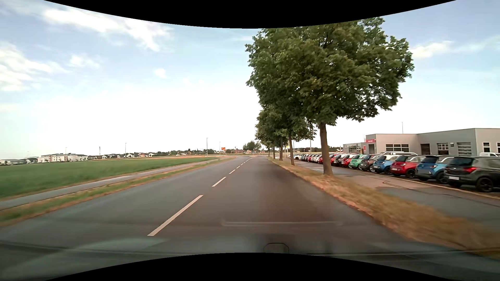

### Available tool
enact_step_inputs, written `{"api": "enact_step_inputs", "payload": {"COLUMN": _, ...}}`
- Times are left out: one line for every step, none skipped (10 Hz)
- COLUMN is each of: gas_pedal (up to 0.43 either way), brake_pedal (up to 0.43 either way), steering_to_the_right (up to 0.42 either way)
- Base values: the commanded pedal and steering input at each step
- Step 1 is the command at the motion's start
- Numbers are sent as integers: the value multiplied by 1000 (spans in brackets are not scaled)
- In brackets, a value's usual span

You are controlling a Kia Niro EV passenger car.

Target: Follow the waypoints while adhering to traffic rules and regulations

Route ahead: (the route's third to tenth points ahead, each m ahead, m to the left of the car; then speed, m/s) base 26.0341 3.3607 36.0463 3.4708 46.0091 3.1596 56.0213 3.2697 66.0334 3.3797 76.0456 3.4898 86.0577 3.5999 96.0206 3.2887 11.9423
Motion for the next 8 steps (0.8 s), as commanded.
{"api": "enact_step_inputs", "payload": {"gas_pedal": 0, "brake_pedal": 0, "steering_to_the_right": 0}}
{"api": "enact_step_inputs", "payload": {"gas_pedal": 0, "brake_pedal": 0, "steering_to_the_right": 0}}
{"api": "enact_step_inputs", "payload": {"gas_pedal": 0, "brake_pedal": 0, "steering_to_the_right": 0}}
{"api": "enact_step_inputs", "payload": {"gas_pedal": 0, "brake_pedal": 0, "steering_to_the_right": 0}}
{"api": "enact_step_inputs", "payload": {"gas_pedal": 0, "brake_pedal": 0, "steering_to_the_right": -1}}
{"api": "enact_step_inputs", "payload": {"gas_pedal": 0, "brake_pedal": 0, "steering_to_the_right": -1}}
{"api": "enact_step_inputs", "payload": {"gas_pedal": 0, "brake_pedal": 0, "steering_to_the_right": -3}}
{"api": "enact_step_inputs", "payload": {"gas_pedal": 0, "brake_pedal": 0, "steering_to_the_right": -4}}
